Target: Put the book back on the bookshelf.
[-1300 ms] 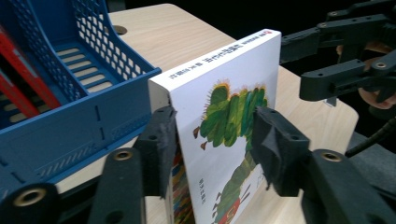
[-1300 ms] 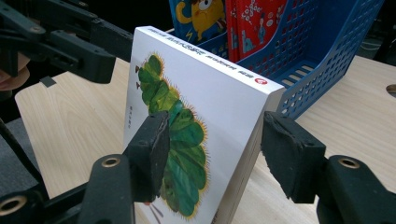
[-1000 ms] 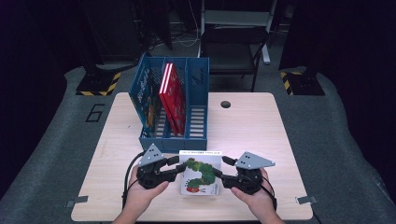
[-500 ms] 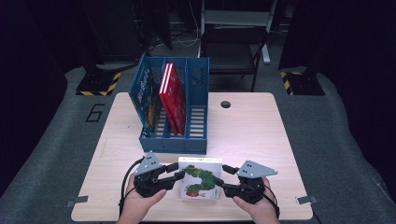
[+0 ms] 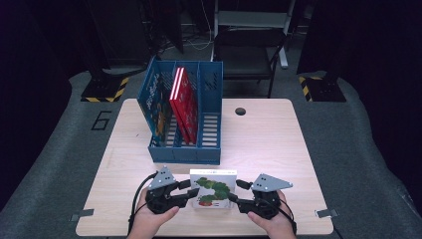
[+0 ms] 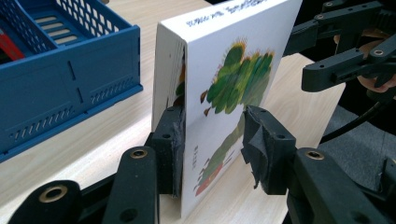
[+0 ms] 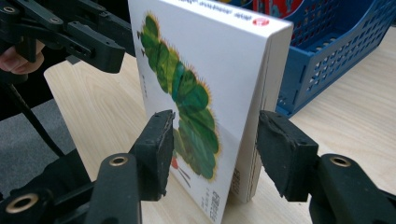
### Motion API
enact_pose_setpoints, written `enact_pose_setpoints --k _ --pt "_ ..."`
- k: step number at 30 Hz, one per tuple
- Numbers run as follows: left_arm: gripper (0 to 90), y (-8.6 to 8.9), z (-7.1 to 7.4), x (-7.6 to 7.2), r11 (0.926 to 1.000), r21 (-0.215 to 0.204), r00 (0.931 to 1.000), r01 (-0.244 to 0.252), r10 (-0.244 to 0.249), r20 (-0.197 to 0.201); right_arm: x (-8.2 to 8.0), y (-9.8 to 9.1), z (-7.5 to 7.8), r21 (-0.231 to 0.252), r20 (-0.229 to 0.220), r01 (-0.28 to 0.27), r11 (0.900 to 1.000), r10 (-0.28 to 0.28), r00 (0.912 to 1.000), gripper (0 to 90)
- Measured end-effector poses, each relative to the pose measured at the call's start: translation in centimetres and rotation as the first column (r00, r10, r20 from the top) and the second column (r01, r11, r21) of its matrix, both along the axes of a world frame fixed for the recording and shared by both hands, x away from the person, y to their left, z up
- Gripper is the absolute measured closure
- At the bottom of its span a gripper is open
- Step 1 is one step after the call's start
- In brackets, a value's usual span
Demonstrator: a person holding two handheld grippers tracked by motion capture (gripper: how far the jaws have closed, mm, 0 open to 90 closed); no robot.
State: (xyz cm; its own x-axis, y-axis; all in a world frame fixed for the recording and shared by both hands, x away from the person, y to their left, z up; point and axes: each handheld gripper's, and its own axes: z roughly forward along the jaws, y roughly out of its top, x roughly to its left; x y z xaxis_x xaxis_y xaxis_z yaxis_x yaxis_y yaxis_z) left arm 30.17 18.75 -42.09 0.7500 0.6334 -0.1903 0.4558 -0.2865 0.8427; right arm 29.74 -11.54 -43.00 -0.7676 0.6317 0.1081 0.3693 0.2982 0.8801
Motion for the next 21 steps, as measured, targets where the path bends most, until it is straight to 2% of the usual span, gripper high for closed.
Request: enact_pose_setpoints --k 6,13,15,21 --pt "58.6 -0.1 -0.4 0.1 0.9999 0.015 1.0 0.003 -0.003 -0.005 0.3 0.0 -0.8 -0.001 -0.025 -0.005 1.0 0.005 0.9997 45.7" --pt "58.6 -0.3 -1.3 0.4 0.9991 0.037 0.999 0.02 -0.019 -0.04 0.6 -0.1 -1.4 -0.004 -0.057 -0.015 0.9999 0.015 0.9983 45.7" --pt "59.8 -0.4 -1.4 0.4 0.9993 0.035 0.9992 0.014 -0.013 -0.038 0.7 -0.1 -1.5 -0.004 -0.063 -0.018 0.9998 0.017 0.9979 45.6" --pt "66.9 -0.5 -1.7 0.4 0.998 0.05 0.9978 0.039 -0.036 -0.056 0.7 -0.1 -1.9 -0.017 -0.079 -0.026 0.9995 0.025 0.9966 45.8"
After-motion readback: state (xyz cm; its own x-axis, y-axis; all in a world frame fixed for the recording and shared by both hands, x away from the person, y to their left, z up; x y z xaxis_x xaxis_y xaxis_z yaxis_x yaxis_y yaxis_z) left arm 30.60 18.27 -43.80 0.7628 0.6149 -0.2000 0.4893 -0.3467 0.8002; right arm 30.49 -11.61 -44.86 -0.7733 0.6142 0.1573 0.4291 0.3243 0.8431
